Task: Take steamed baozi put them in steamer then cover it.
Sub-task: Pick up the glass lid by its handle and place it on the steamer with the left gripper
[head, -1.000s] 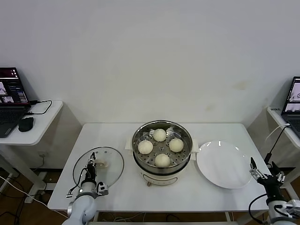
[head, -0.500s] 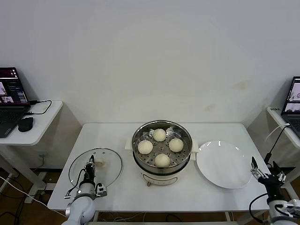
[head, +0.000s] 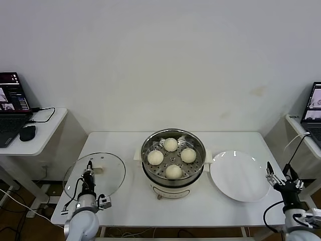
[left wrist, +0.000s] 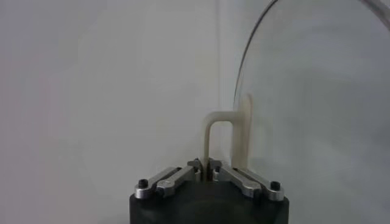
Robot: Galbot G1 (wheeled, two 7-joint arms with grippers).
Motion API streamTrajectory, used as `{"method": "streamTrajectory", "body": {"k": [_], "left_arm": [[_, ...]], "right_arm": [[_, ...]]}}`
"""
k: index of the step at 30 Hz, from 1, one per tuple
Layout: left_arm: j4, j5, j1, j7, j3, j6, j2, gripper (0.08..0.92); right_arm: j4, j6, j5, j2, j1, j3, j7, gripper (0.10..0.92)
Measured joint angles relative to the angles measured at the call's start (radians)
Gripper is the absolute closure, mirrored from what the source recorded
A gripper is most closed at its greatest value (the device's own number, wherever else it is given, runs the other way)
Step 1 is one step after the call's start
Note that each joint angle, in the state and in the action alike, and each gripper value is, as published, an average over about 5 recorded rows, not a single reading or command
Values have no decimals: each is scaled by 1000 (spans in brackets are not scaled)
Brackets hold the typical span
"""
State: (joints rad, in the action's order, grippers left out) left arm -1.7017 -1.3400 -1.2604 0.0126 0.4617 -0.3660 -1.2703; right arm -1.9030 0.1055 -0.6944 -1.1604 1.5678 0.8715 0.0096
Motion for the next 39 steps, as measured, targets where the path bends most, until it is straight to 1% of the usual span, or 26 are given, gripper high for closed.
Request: {"method": "streamTrajectory", "body": {"k": [8,16,21,25,31,39], "left_arm": [[-118,-16,-26,56,38,-43,35,862],[-192,-30,-7,120,79,-98,87,862],[-245,-44,16,167,77,-135,94,862],[-285,-67,42,201,53,-160,78,862],[-341,-124,78,244,-27,-181,22,862],[-337,-201,130,286,-161,-198,-66,862]], "right_arm": [[-16,-2,2,-20,-4,5,1,203],[-34,-21,23,-40,-9,-3,8,203],[-48,-48,57,-57,-7,-16,20,203],[-68,-80,97,-76,1,-31,28,203],[-109,-122,169,-108,28,-54,34,203],[-129,-144,250,-159,52,-71,44,203]]}}
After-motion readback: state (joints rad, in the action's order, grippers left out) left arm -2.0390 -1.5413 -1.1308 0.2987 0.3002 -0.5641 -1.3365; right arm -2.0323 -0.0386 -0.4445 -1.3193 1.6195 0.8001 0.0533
